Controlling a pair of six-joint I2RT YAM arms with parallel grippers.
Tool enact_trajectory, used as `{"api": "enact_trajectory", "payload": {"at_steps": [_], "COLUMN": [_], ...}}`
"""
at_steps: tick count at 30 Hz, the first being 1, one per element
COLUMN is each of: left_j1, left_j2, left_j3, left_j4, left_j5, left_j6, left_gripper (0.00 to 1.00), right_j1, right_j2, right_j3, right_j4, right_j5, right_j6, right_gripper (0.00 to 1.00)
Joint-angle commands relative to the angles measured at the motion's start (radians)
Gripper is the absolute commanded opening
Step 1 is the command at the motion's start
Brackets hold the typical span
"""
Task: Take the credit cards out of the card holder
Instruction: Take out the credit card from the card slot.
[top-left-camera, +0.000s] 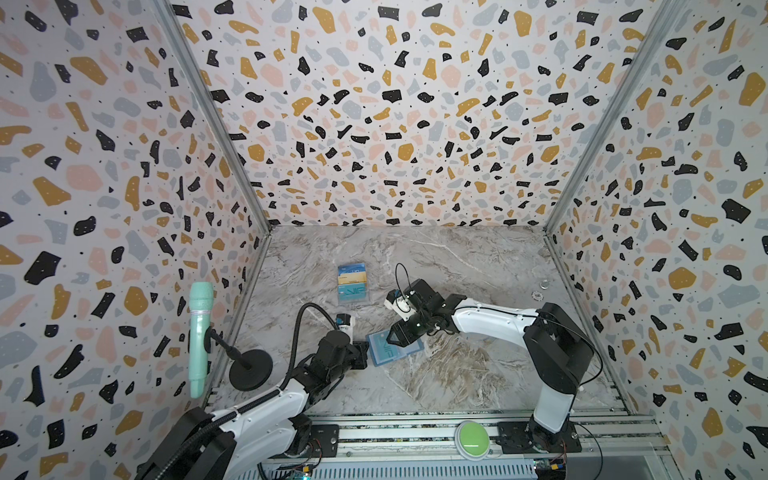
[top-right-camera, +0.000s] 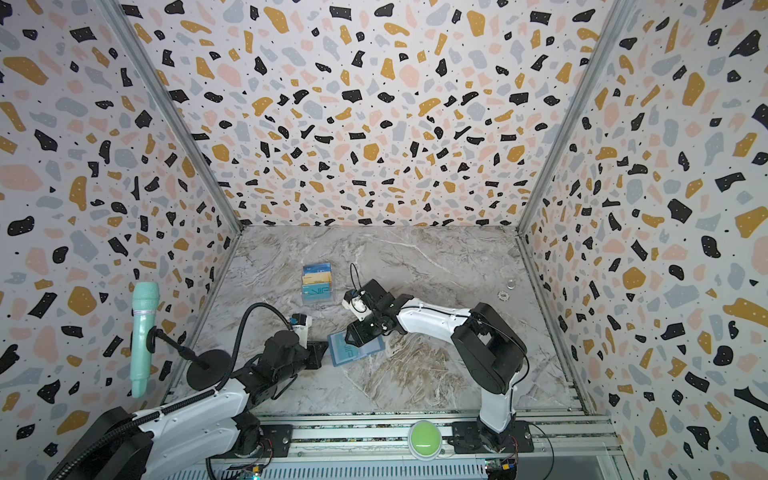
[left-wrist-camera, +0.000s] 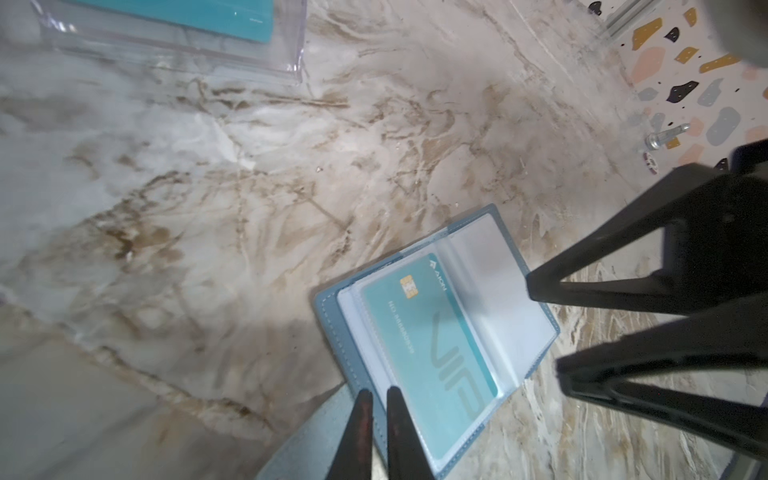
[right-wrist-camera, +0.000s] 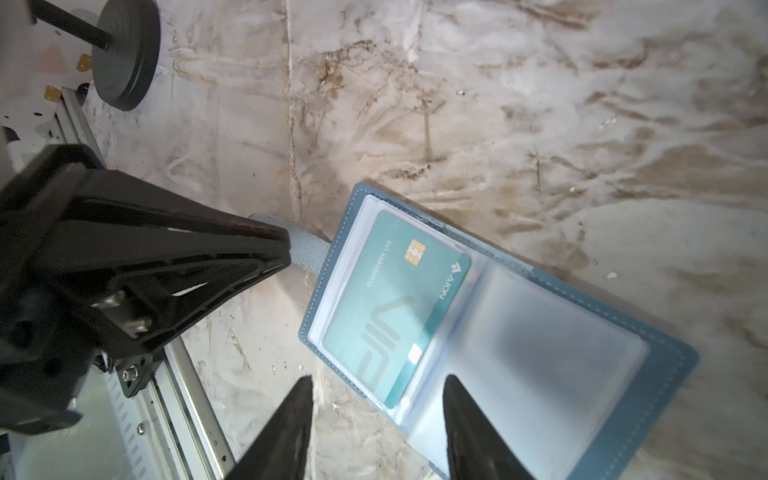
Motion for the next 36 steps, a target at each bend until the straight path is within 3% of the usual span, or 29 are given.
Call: {"api": "enact_trajectory", "payload": {"at_steps": [1,10,17,26,36], "left_j1": [0.004,0.004,0.004,0.004,0.004], "left_j2": [0.040,0.208,0.223,0.278,0.278], "left_j3": [0.037,0.090,0.081,0.061,0.005], "left_j4": [0.052,0.106,0.132,0.165,0.189], "left_j5": [0.056,0.112,0.107,0.097,0.087], "left_j6": [0.044,0.068,0.074,0.088,0.073], "left_gripper": [0.12,0.07,0.06,0.04,0.03], "right_j1": [-0.020,-0.027,-0.027,-0.027,-0.029], "right_j2": [0.009,0.061,0.097,0.135,0.164], "right_j3": [-0.001,0.004,0.006,0.038,0.040], "right_j4": [0.024,0.009,0.009,-0.013,0.024], "right_j5": [-0.089,-0.133,-0.150,-0.081,-0.195], "right_j6": [0.012,0.011,0.019,0.040,0.055], "right_gripper": [0.51,0.53,0.54,0.64,0.62]}}
